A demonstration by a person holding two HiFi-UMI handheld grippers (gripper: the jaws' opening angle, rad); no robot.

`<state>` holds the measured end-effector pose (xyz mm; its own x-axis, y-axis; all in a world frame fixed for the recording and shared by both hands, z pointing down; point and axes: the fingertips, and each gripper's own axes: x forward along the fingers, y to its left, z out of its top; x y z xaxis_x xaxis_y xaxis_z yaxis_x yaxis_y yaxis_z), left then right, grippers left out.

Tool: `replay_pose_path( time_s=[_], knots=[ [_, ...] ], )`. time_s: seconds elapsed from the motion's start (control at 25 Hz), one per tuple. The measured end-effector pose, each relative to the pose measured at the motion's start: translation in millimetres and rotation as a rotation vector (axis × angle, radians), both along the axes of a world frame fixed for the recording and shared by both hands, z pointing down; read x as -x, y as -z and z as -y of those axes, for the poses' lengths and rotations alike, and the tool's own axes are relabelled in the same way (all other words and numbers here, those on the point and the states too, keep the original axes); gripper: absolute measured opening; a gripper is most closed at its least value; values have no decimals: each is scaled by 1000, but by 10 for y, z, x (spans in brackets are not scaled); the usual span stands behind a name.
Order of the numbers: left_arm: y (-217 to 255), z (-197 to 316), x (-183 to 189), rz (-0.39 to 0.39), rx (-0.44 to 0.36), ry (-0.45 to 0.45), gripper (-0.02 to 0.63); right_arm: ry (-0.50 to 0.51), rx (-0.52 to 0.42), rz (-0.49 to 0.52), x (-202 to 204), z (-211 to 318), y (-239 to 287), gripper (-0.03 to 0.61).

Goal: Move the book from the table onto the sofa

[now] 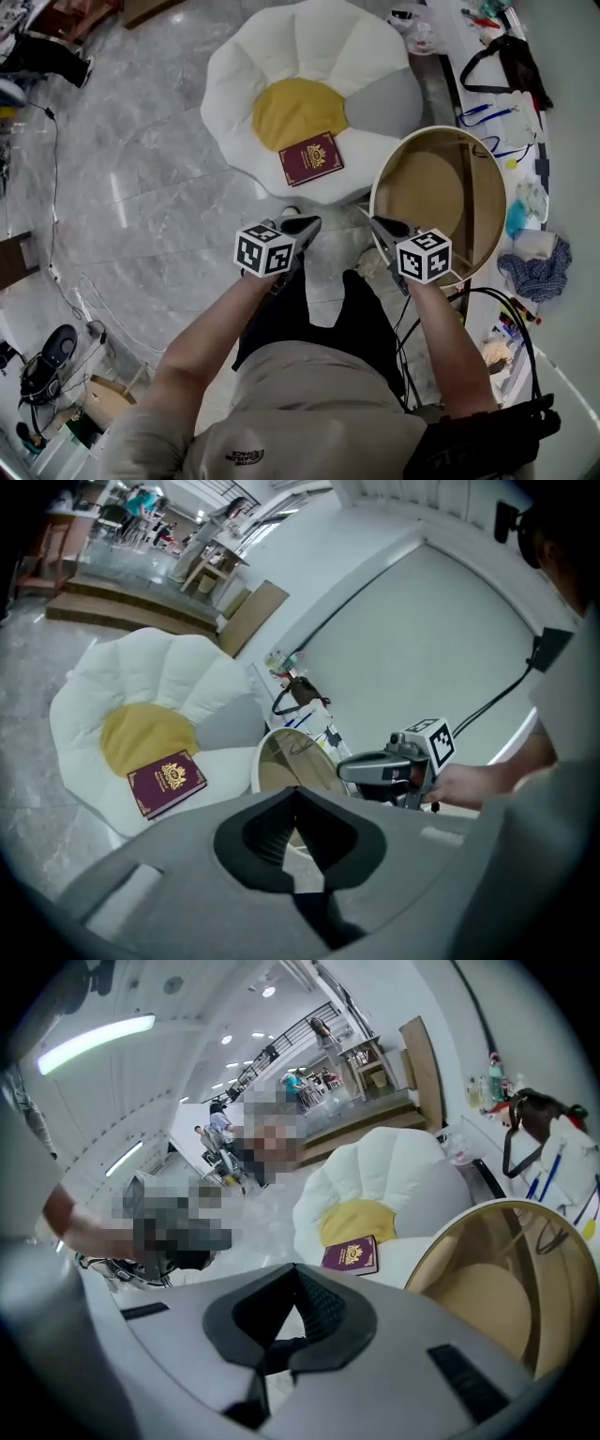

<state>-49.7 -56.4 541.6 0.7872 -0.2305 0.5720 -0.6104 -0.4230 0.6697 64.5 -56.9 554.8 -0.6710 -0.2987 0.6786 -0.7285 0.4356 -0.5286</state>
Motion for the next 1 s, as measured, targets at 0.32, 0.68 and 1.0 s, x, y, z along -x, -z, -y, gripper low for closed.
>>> replay_pose_path(
  time_s=[0.32, 0.68, 1.0],
  knots=[
    [1110, -213, -612, 14, -163, -135, 8, 42, -92, 50, -325, -326, 1001, 14],
    [2136, -538, -1075, -6, -300, -183, 8, 127, -227, 86, -613, -521, 2002, 14],
    [2509, -790, -1298, -14, -360, -205, 8, 189, -298, 97, -740, -711, 2435, 14]
  ],
)
